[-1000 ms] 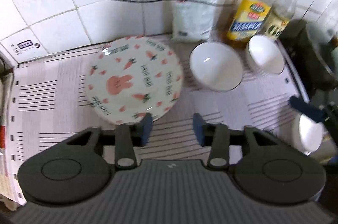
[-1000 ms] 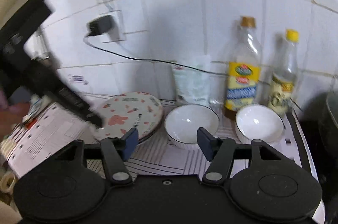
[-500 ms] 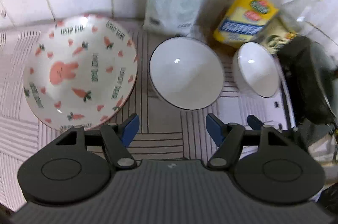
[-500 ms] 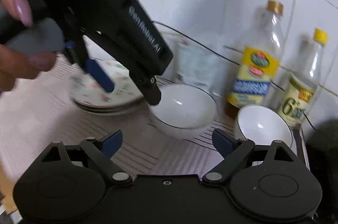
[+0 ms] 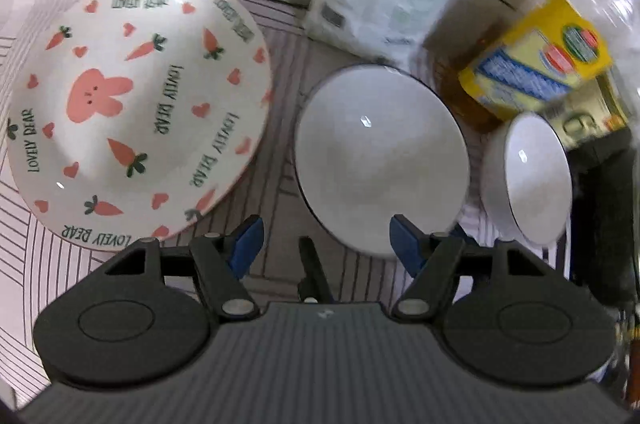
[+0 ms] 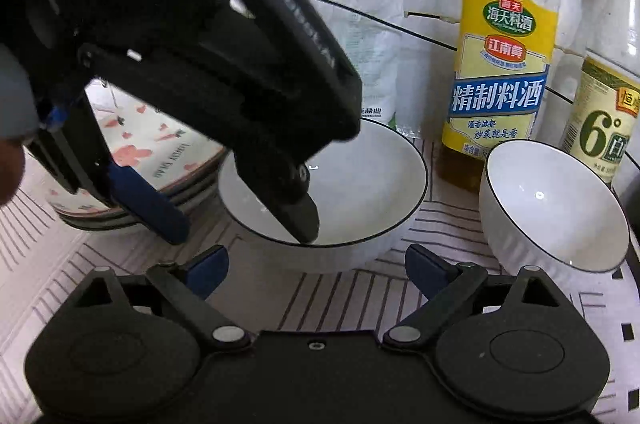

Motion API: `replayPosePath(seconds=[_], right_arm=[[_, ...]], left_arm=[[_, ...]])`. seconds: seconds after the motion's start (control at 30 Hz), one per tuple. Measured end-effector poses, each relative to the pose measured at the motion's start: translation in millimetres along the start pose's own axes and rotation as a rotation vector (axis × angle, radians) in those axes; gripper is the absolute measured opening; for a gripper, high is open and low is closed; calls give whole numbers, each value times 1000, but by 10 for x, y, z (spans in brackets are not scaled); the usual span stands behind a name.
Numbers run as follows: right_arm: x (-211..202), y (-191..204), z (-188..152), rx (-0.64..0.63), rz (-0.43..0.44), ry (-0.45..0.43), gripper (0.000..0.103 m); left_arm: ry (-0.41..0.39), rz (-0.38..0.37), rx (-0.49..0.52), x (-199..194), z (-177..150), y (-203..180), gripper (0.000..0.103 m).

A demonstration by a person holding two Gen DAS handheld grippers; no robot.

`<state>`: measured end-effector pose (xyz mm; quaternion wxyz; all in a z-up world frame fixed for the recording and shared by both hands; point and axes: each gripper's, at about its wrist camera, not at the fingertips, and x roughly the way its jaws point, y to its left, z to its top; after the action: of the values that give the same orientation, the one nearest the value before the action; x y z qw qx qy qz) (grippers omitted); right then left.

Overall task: Organize plates and bowls
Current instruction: 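Move both grippers to the large white bowl and close on its rim, then lift the large white bowl and carry it toward the plate stack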

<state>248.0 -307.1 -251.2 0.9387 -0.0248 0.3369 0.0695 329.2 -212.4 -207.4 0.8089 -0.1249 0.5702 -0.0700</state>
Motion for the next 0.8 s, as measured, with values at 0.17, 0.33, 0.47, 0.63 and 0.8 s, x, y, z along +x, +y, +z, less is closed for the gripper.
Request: replayPosePath(seconds=[0.17,0.33,0.47,0.63,0.8], right_arm=[[61,-15,-11,-26,-12,-7,97],[71,-108,16,-19,22,-15,97],[7,-73,0,-48,30,-48,97],[-64,-64,14,-26,51,-33,98],[-284,-5,-9,-15,62,-38,98]], left_arm=[[-31,38,-20,50,23,-14,43],[-58,53,-5,118,40,-22,16],[-57,73,45,92,-6,-59,16],[-40,67,54,32,-63,-37,16],[-55,74,76,-166,-190,-39,16]])
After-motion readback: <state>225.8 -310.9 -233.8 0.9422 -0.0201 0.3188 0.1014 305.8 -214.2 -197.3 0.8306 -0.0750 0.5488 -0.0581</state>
